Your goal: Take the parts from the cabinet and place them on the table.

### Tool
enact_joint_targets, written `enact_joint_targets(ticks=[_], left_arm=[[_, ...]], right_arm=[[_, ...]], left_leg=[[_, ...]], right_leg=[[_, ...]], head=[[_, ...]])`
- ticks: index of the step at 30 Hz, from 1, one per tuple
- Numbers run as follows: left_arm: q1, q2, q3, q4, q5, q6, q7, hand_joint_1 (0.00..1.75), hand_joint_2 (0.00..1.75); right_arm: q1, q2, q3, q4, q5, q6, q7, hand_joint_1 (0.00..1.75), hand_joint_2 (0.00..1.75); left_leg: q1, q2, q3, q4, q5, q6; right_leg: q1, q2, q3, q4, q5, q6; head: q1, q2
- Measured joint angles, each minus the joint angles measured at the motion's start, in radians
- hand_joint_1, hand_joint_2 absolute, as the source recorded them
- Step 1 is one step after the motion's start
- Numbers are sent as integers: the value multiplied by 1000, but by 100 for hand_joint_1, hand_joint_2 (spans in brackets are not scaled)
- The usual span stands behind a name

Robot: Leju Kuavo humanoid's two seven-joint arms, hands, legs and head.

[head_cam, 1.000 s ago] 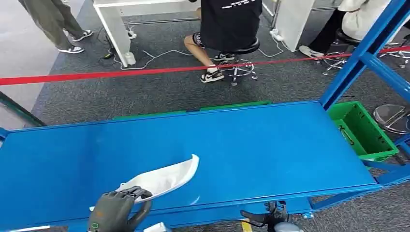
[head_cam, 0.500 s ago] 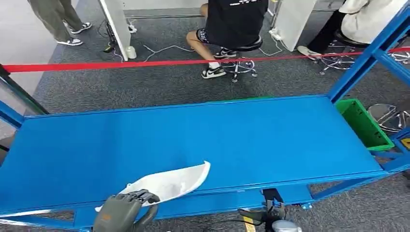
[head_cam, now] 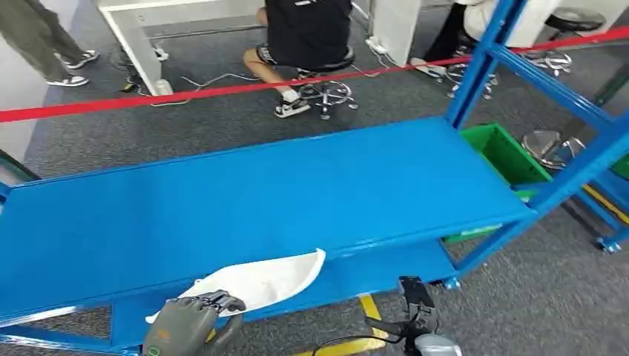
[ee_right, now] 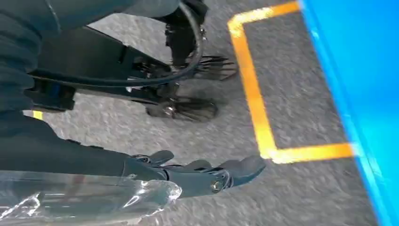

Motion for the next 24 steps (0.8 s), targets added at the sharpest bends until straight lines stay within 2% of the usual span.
enact_joint_targets(ticks=[1, 2, 3, 4, 5, 6, 7, 8, 10, 11, 12, 13, 14, 15, 16, 17, 18, 19, 20, 21, 22, 23, 24], left_arm=[[-1, 2, 0, 0, 0, 0, 0, 175, 175], [-1, 3, 0, 0, 0, 0, 0, 175, 175], [-1, 5, -1, 0, 0, 0, 0, 175, 175], [-2, 5, -1, 0, 0, 0, 0, 175, 175], [-3, 5, -2, 0, 0, 0, 0, 175, 175], [-3, 6, -2, 0, 0, 0, 0, 175, 175], [-5, 6, -5, -1, 0, 0, 0, 175, 175], [-7, 6, -7, -1, 0, 0, 2, 175, 175], [-7, 10, -10, -2, 0, 1, 7, 175, 175], [-8, 12, -14, -2, 0, 1, 14, 175, 175], [-11, 13, -16, -2, 0, 2, 21, 175, 175], [-11, 16, -19, -2, 0, 2, 27, 175, 175], [-11, 17, -22, -2, 0, 3, 34, 175, 175], [-10, 19, -24, -2, 1, 3, 40, 175, 175], [-11, 21, -26, -2, 1, 3, 42, 175, 175], [-11, 22, -27, -2, 2, 2, 45, 175, 175], [-11, 23, -29, -2, 2, 2, 47, 175, 175], [-11, 24, -31, -2, 3, 2, 49, 175, 175], [-11, 26, -32, -2, 3, 2, 52, 175, 175], [-12, 27, -35, -2, 6, 2, 54, 175, 175], [-11, 29, -37, -2, 10, 2, 55, 175, 175], [-12, 29, -37, -2, 12, 2, 56, 175, 175], [-12, 31, -39, -2, 12, 3, 56, 175, 175]], right_arm=[[0, 0, -1, 2, 0, 0, 0, 0, 175], [1, 0, -2, 3, 0, 0, 0, 0, 175], [1, 0, -3, 4, 0, 0, 0, 0, 175], [1, 0, -3, 5, 0, 0, 0, 0, 175], [0, 0, -3, 6, 0, 0, 0, 0, 175], [0, 0, -3, 6, 0, 0, 0, 0, 175], [-1, 0, -4, 6, 0, 0, 0, 0, 175], [-2, 0, -4, 6, 0, -1, 0, 0, 175], [-2, 0, -6, 7, 0, -7, -2, 0, 175], [-1, -2, -9, 8, 0, -10, -3, 0, 175], [0, -2, -16, 9, 0, -14, -3, 0, 175], [1, -2, -20, 10, 3, -21, -3, 0, 175], [0, -2, -23, 10, 4, -25, -3, 0, 175], [1, -1, -25, 10, 5, -32, -4, 0, 175], [1, -1, -26, 10, 6, -35, -5, 0, 175], [1, -1, -29, 10, 8, -40, -5, 0, 175], [3, -1, -34, 10, 10, -46, -5, 0, 175], [3, 0, -40, 10, 14, -48, -5, 0, 175], [4, 0, -44, 10, 17, -50, -6, 0, 175], [4, 0, -47, 9, 23, -53, -6, 0, 175], [4, 0, -47, 6, 27, -53, -8, 0, 175], [-1, 0, -48, 6, 34, -54, -11, 0, 175], [-2, 1, -52, 6, 42, -55, -14, 0, 175]], left_leg=[[2, -1, -13, 69, -27, -2], [4, -1, -11, 99, -20, -2], [6, -1, 10, 93, 10, -3], [9, -2, 47, 54, 50, -5], [12, -9, 102, -18, 82, -8], [20, -37, 173, -112, 84, -12], [23, -79, 232, -197, 55, -13], [23, -85, 246, -232, 35, 2], [15, -68, 232, -216, 43, 13], [15, -56, 228, -216, 52, 25], [20, -36, 218, -219, 62, 36], [18, -31, 208, -219, 75, 44], [15, -20, 194, -219, 86, 51], [12, -9, 180, -219, 98, 53], [10, 1, 165, -218, 109, 54], [7, 13, 148, -217, 122, 54], [6, 24, 132, -217, 133, 53], [3, 35, 118, -217, 144, 52], [1, 45, 104, -217, 155, 51], [-1, 52, 94, -216, 165, 48], [-5, 59, 91, -213, 171, 44], [-7, 69, 86, -209, 176, 39], [-6, 82, 86, -210, 188, 33]], right_leg=[[0, 10, -19, 2, 14, 2], [-1, 18, -36, 2, 27, 3], [-3, 27, -52, 2, 40, 6], [-6, 36, -69, 4, 53, 10], [-10, 47, -85, 5, 65, 17], [-14, 59, -97, 9, 77, 25], [-10, 68, -110, 14, 84, 32], [-10, 74, -115, 18, 96, 37], [-14, 91, -118, 7, 120, 50], [-15, 104, -121, 4, 131, 58], [-18, 95, -135, 12, 120, 59], [-11, 57, -149, 50, 62, 62], [-11, 31, -170, 125, -9, 64], [-12, 18, -193, 216, -75, 67], [-13, 11, -205, 284, -108, 68], [-13, 7, -207, 339, -111, 68], [-13, 6, -190, 346, -83, 67], [-12, 4, -154, 317, -48, 64], [-12, -3, -96, 252, -19, 60], [-10, -25, -19, 158, -16, 54], [-4, -64, 59, 64, -56, 48], [2, -69, 104, -17, -81, 46], [4, -60, 81, -10, -74, 44]], head=[[0, 0], [0, 0], [0, 0], [0, 0], [1, 0], [0, 0], [-3, 0], [-1, 0], [-1, 0], [-1, 0], [-1, 0], [9, 0], [13, 0], [14, 0], [13, 0], [14, 0], [13, 0], [14, 0], [14, 0], [13, 0], [13, 0], [13, 0], [10, 0]])
